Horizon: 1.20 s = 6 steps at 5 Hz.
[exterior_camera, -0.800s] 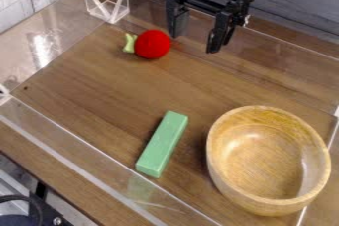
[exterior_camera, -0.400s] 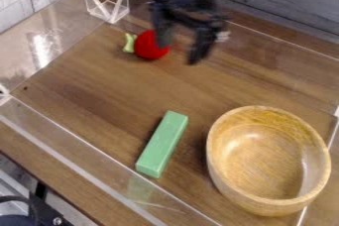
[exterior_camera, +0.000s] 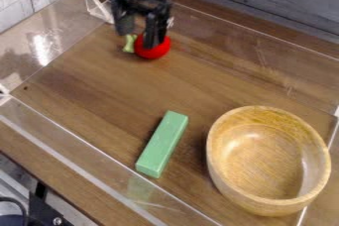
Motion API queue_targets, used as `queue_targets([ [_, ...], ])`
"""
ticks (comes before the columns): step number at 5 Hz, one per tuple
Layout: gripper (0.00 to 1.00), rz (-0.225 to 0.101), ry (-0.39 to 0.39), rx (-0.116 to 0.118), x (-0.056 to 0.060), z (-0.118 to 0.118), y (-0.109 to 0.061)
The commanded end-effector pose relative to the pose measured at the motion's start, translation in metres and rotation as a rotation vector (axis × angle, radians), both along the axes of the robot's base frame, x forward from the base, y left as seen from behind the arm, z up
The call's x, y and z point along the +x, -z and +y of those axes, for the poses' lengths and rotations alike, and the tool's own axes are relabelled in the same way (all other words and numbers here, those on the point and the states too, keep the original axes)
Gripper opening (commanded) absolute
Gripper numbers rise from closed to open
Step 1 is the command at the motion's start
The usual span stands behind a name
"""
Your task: Move the red object to the right side of the table
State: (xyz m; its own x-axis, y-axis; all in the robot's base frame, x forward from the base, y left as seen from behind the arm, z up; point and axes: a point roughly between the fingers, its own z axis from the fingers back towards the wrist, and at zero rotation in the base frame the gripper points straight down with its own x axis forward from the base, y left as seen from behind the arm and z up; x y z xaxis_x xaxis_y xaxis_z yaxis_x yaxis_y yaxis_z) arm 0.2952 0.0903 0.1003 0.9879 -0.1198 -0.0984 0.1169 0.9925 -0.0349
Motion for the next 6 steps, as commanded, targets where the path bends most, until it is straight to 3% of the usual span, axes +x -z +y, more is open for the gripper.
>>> queue_targets([
  [1, 1.0, -0.074, -0.01, 0.021, 0.009, -0.003, -0.028],
  [3, 1.0, -0.07, -0.027, 0.031, 0.01, 0.011, 0.003],
  [5, 1.0, -0.091, 0.055, 0.02, 0.022, 0.031, -0.011],
  [6, 1.0, -0.095, 0.12, 0.015, 0.019, 0.026, -0.002],
])
